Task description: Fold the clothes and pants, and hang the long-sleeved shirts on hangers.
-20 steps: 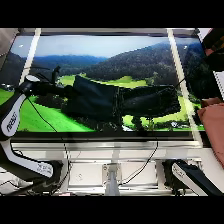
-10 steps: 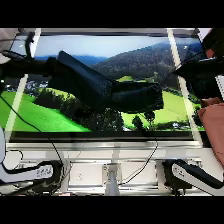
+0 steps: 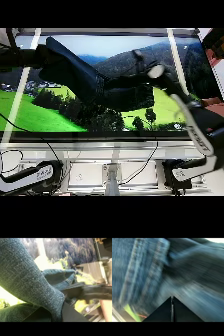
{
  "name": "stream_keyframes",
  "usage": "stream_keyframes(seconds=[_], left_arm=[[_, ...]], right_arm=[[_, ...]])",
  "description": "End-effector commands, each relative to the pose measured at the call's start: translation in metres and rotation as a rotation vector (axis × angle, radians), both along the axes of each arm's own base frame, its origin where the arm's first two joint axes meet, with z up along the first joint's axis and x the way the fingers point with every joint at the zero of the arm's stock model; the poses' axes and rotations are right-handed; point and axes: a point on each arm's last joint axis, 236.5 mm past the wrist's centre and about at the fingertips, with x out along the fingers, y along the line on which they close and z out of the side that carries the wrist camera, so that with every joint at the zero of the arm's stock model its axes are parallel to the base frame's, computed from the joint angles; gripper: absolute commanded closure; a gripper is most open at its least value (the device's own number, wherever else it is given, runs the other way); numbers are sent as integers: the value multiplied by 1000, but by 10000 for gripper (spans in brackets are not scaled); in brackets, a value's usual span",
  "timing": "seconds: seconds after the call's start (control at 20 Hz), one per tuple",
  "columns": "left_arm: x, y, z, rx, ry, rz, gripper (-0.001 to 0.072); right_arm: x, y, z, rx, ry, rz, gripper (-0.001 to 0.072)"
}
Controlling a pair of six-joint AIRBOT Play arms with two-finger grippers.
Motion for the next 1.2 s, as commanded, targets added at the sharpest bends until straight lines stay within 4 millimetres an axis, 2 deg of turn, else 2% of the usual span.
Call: stream_keyframes(seconds=[0.0, 0.15, 0.3, 0.35, 0.45, 0.5, 0.6, 0.7, 0.75, 0.85, 0.95, 1.05, 1.15], left_arm=[[1, -4, 5, -9, -10, 6, 683], [3, -12, 13, -48, -26, 3, 683], [12, -21, 18, -58, -59, 20, 683], [15, -27, 18, -62, -69, 20, 683], [16, -49, 14, -65, -71, -9, 683], [13, -64, 11, -68, -64, -37, 683], [8, -97, -3, -58, -46, -97, 683], [9, -132, -27, -27, -29, -142, 683], [10, -149, -41, -18, -16, -160, 683], [10, -185, -76, -12, 32, -197, 683], [8, -219, -113, -4, 78, -220, 683], [7, -253, -144, -33, 122, -214, 683], [5, -284, -164, -108, 180, -184, 682]], right_arm=[[1, 85, -31, 41, -1, 17, 664], [16, 117, -39, 94, 24, -28, 664], [15, 135, -33, 124, 42, -10, 663], [15, 134, -29, 102, 9, 23, 663], [22, 112, -26, 15, -31, 71, 662], [26, 92, -24, -37, -33, 83, 662], [32, 31, -21, -173, -7, 100, 662], [38, -42, -6, -298, 31, 74, 662], [43, -83, 8, -342, 38, 33, 661], [54, -157, 49, -380, 12, -82, 661], [59, -223, 104, -367, -60, -220, 661], [51, -280, 164, -358, -158, -350, 660], [31, -325, 216, -367, -252, -456, 660]])
